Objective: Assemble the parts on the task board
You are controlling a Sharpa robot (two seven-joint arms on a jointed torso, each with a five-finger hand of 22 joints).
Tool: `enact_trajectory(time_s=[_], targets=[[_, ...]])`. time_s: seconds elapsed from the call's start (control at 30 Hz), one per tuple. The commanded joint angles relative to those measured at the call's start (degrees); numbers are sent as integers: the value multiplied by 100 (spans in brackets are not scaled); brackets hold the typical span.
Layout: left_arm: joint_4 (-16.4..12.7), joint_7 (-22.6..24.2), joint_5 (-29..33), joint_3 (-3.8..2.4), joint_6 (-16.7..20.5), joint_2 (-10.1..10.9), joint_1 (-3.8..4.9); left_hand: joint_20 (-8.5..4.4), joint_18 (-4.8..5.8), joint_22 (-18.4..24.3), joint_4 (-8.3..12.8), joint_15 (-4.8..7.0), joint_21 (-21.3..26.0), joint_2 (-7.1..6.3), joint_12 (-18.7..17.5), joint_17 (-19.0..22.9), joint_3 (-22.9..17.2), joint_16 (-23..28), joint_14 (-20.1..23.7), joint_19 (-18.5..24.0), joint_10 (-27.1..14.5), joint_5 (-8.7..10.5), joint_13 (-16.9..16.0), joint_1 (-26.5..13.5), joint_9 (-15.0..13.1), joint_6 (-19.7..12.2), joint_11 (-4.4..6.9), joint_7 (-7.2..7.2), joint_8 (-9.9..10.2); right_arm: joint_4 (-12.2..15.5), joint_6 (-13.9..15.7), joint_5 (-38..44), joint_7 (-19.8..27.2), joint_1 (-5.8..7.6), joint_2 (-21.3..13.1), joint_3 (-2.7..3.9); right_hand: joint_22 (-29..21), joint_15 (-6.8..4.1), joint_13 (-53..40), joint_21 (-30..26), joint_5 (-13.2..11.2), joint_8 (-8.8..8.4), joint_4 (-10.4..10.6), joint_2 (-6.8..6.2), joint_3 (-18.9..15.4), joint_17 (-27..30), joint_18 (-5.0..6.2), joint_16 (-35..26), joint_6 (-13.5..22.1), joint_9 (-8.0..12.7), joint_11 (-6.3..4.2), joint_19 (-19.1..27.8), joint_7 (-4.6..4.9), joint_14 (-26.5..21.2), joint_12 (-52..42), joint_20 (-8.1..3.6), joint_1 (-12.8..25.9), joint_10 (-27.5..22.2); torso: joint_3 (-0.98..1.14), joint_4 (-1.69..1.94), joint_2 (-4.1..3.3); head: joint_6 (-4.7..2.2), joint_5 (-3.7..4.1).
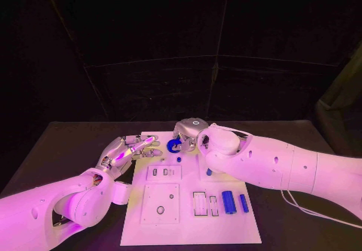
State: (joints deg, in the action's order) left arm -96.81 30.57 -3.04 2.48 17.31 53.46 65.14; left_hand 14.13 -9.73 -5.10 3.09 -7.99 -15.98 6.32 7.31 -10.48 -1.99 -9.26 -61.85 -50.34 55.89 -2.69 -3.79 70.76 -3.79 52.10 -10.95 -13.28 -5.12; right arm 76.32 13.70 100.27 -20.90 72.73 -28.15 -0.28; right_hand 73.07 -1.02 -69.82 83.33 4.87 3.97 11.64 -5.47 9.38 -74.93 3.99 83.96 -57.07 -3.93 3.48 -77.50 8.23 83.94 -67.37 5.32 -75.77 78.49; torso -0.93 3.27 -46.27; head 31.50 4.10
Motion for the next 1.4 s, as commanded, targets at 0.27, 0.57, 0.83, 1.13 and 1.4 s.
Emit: enact_trajectory(time_s=[0.27, 0.57, 0.83, 1.13, 1.4], targets=[[5, 5, -7, -5, -79, 6, 9, 19, -81, 8, 28, 4, 23, 6, -8, -10, 5, 41, 5, -11, -23, -35, 3, 73, -4, -45, 3, -90, 8, 325, 1005, -613, 588, 1, -454, -2, -43, 47, -28, -51, 595, -3, 440, -69, -489, -361, -16, -60, 134, -13, 10, 22, 25, 360, -2, 62, 433, -25, 1, -8, 3, -22, 13], [6, 10, -7, -5, -91, 44, 9, 20, -81, 9, 30, 4, 24, 6, -9, -10, 4, 44, 6, -11, -24, -35, 4, 74, -4, -47, 3, -90, 9, 868, 1081, -2861, 2292, 0, -1715, -4, -226, 39, 177, -151, 778, 4, -135, -10, -405, -251, 22, -149, 176, -17, 1, 158, 35, 327, 268, 55, -474, -205, 25, -92, 17, -83, 9], [50, 14, -7, -4, -125, 12, 9, 17, -83, 14, 49, 9, 25, 16, 0, -16, -10, 48, -9, -19, -8, -35, 1, 90, -7, -27, 12, -76, -3, 847, 717, -3530, 2972, 0, -2509, -7, -279, -66, 205, -191, 678, 0, -355, -99, -528, -313, 35, -125, 140, -16, -139, 201, -135, 342, 305, -22, -679, -207, 53, -102, 12, -151, 132], [96, 1, -7, -4, -171, -36, 6, 16, -83, 15, 53, 11, 25, 18, 3, -18, -13, 49, -12, -21, -4, -36, 1, 93, -8, -23, 14, -75, -6, 419, 659, -3472, 2979, -9, -2727, -10, -181, -28, 176, -150, 718, -41, -395, -78, -619, -386, 9, -86, 287, 6, -68, 120, -39, 361, 265, -22, -689, -151, 47, -86, 9, -170, 223], [130, -5, -8, -3, -183, -58, 3, 14, -84, 19, 71, 14, 27, 32, 5, -21, -30, 55, -18, -27, 1, -37, 1, 112, -8, -19, 17, -73, -8, 121, 540, -3379, 2963, -72, -2712, -11, -184, 4, 199, -151, 733, -48, -400, -75, -700, -386, 9, -88, 402, 15, -33, 117, -1, 362, 293, 6, -663, -162, 32, -86, 10, -118, 229]])
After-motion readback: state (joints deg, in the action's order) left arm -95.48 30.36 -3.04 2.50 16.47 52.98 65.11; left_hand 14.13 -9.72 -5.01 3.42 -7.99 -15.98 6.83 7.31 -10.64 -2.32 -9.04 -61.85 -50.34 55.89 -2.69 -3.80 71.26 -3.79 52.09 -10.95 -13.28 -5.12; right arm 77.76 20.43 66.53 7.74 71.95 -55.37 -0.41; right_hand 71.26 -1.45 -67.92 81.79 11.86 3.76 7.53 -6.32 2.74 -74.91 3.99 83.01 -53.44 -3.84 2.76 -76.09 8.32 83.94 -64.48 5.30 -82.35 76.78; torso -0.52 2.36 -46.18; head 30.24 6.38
